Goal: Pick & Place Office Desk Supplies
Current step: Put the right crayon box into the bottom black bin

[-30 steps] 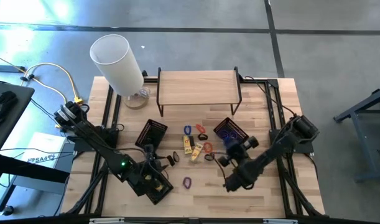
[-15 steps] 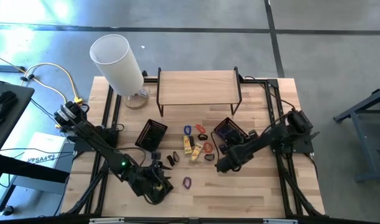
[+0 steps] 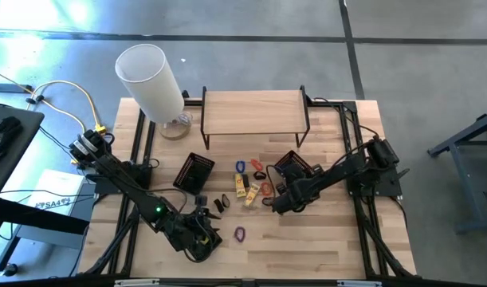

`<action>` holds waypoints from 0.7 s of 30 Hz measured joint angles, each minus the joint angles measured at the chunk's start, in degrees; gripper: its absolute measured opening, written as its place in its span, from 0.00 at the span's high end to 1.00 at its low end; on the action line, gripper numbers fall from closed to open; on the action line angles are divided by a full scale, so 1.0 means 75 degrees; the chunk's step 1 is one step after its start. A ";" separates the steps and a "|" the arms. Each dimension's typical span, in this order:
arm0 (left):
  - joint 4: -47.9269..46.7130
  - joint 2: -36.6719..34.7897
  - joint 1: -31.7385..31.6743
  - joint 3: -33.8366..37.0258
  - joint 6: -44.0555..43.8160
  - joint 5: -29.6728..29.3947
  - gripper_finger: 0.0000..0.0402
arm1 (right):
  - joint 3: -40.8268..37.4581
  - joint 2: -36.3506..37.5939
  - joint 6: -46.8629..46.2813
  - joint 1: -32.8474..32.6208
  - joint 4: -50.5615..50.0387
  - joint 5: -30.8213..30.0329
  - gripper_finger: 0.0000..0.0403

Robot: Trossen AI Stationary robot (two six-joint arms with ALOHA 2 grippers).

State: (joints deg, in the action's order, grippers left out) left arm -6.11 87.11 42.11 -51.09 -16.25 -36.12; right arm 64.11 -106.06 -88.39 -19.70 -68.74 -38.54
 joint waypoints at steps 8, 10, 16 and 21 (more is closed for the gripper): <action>0.0140 0.0000 -0.0017 0.0000 0.0001 0.0006 0.61 | 0.0040 0.0731 -0.0522 -0.0396 -0.0590 -0.0604 0.48; 0.0255 0.0008 -0.0088 0.0000 0.0053 0.0006 0.61 | 0.0064 0.1122 -0.0705 -0.0741 -0.0590 -0.0858 0.45; 0.1783 0.0585 -0.0727 -0.0008 0.0322 -0.0085 0.61 | 0.0073 0.1921 -0.1247 -0.2138 0.0088 -0.2251 0.43; 0.2390 0.1193 -0.1412 -0.0009 0.0289 0.0424 0.61 | 0.0073 0.1991 -0.0845 -0.3175 0.1317 -0.3313 0.43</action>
State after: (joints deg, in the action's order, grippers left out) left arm 11.81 96.06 31.52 -51.16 -14.08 -32.94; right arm 64.66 -91.13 -94.73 -43.51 -58.86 -63.39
